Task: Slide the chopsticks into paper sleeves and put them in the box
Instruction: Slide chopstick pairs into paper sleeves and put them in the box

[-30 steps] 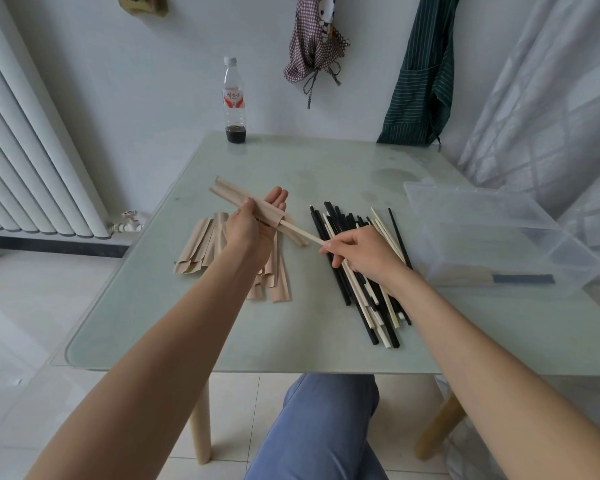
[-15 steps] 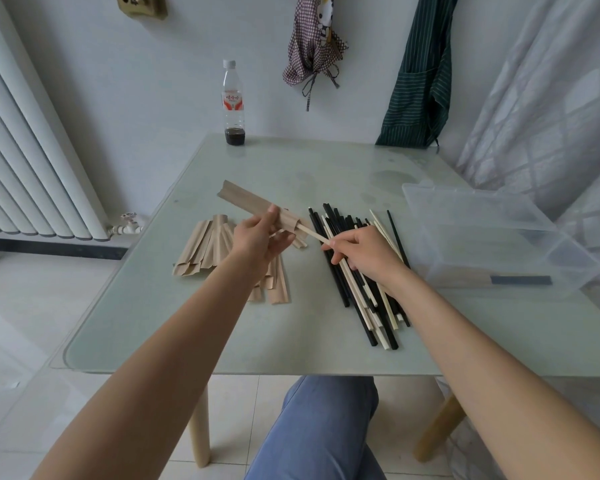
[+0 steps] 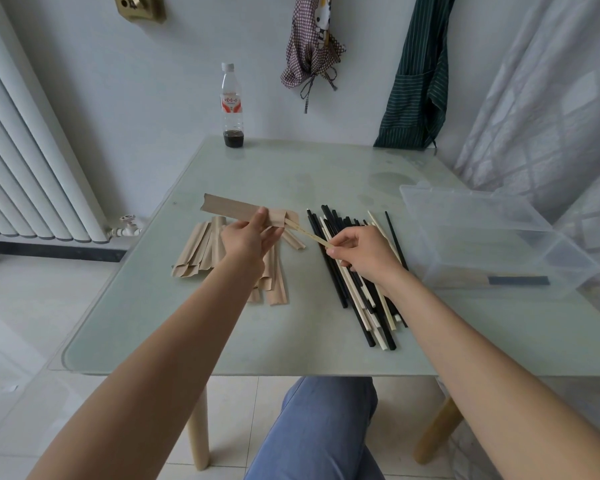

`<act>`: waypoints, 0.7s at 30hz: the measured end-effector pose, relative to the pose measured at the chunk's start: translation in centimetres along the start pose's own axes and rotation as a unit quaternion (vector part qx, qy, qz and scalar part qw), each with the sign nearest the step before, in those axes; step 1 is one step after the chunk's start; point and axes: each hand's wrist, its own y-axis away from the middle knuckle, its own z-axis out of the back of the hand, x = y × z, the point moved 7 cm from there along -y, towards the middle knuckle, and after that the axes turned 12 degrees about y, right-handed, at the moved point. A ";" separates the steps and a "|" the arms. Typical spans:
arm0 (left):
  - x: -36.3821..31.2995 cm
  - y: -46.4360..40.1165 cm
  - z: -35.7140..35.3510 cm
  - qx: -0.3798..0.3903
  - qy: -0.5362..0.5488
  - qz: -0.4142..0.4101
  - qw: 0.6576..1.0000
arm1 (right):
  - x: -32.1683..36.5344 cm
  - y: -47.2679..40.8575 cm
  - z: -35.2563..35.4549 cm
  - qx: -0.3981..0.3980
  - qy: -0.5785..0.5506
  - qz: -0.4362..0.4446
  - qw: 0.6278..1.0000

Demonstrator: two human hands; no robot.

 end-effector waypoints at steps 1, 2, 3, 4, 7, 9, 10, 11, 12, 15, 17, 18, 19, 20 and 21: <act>0.1 0.1 -0.1 0.005 0.003 0.004 1.000 | 0.0 0.0 0.1 -0.004 0.003 -0.002 1.000; 0.2 0.1 -0.1 0.011 0.006 0.008 1.000 | 0.0 0.0 0.1 -0.006 0.004 -0.003 1.000; 0.3 0.2 -0.3 0.021 0.006 0.012 1.000 | 0.1 0.0 0.2 -0.007 0.005 -0.003 1.000; 0.4 0.3 -0.4 0.031 0.003 0.015 0.999 | 0.2 0.0 0.2 -0.009 0.005 -0.002 1.000; 0.6 0.5 -0.7 0.052 -0.013 0.016 0.998 | 0.4 0.0 0.5 -0.017 0.005 0.006 1.000; 0.6 0.5 -0.8 0.060 -0.022 0.012 0.998 | 0.3 -0.1 0.5 -0.019 0.009 0.005 1.000; 0.6 0.6 -0.9 0.062 -0.026 0.009 0.998 | 0.4 -0.1 0.4 -0.018 0.009 0.005 1.000; 0.6 0.6 -0.9 0.063 -0.028 0.008 0.998 | 0.4 -0.2 0.3 -0.019 0.011 0.006 1.000; 0.6 0.7 -0.9 0.065 -0.030 0.007 0.997 | 0.4 -0.2 0.2 -0.022 0.012 0.007 1.000; 0.7 0.8 -0.9 0.070 -0.047 0.003 0.996 | 0.7 -0.1 0.2 -0.034 0.028 0.016 0.999; 0.7 1.0 -0.9 0.073 -0.054 0.005 0.996 | 0.9 -0.2 0.1 -0.033 0.034 0.023 0.999; 0.7 1.1 -0.9 0.074 -0.059 0.005 0.996 | 1.1 -0.3 0.0 -0.031 0.035 0.029 0.999; 0.7 1.1 -1.0 0.074 -0.063 0.004 0.995 | 1.2 -0.4 -0.2 -0.029 0.037 0.034 0.998; 0.6 1.1 -0.9 0.073 -0.065 0.001 0.995 | 1.3 -0.4 -0.2 -0.027 0.041 0.037 0.998; 0.4 1.0 -0.8 0.070 -0.060 -0.001 0.996 | 1.3 -0.4 -0.2 -0.026 0.048 0.038 0.998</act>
